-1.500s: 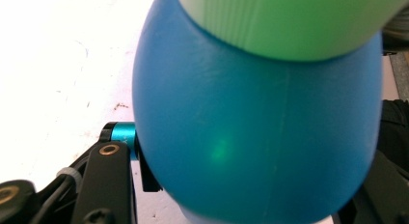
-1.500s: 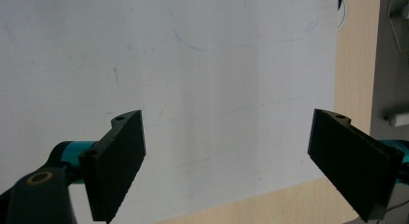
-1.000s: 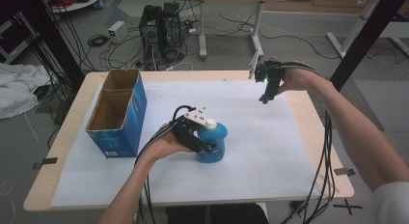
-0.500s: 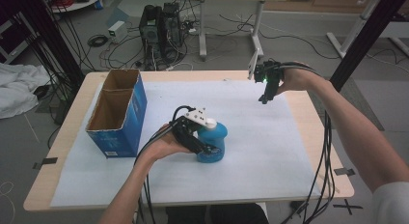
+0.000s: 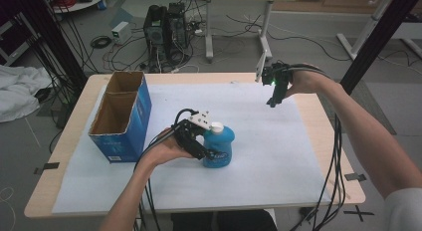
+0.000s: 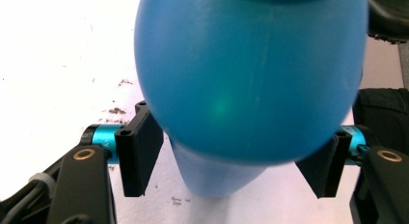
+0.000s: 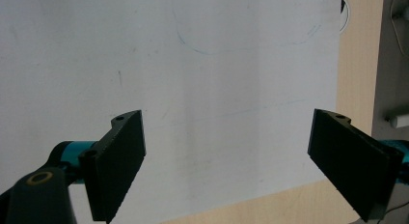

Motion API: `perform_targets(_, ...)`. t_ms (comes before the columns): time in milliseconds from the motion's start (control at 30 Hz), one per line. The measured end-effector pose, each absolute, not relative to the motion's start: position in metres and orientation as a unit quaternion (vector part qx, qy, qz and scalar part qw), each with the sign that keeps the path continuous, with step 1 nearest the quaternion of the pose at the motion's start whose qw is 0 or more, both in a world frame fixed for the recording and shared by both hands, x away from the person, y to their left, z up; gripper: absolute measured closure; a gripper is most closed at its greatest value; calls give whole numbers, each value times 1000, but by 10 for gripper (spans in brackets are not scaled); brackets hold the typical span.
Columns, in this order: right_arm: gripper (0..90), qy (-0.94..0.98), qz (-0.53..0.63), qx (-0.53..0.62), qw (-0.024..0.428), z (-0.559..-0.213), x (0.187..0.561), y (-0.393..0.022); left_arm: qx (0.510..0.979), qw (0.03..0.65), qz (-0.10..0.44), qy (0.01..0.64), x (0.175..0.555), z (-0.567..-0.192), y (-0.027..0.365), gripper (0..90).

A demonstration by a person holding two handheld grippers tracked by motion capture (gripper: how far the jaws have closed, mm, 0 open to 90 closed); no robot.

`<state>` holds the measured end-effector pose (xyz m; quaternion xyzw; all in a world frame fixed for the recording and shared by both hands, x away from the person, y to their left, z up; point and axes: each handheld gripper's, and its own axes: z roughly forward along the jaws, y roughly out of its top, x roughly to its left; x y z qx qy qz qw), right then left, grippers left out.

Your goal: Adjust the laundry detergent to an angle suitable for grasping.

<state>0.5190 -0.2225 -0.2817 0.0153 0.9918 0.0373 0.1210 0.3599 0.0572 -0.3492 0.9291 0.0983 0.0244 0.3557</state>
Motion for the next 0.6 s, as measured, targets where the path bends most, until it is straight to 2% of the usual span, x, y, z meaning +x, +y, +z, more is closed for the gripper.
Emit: perform_targets(600, 123, 992, 39, 17, 121, -280, 516, -222, 941, 320, 43, 105, 354, -339, 67, 302)
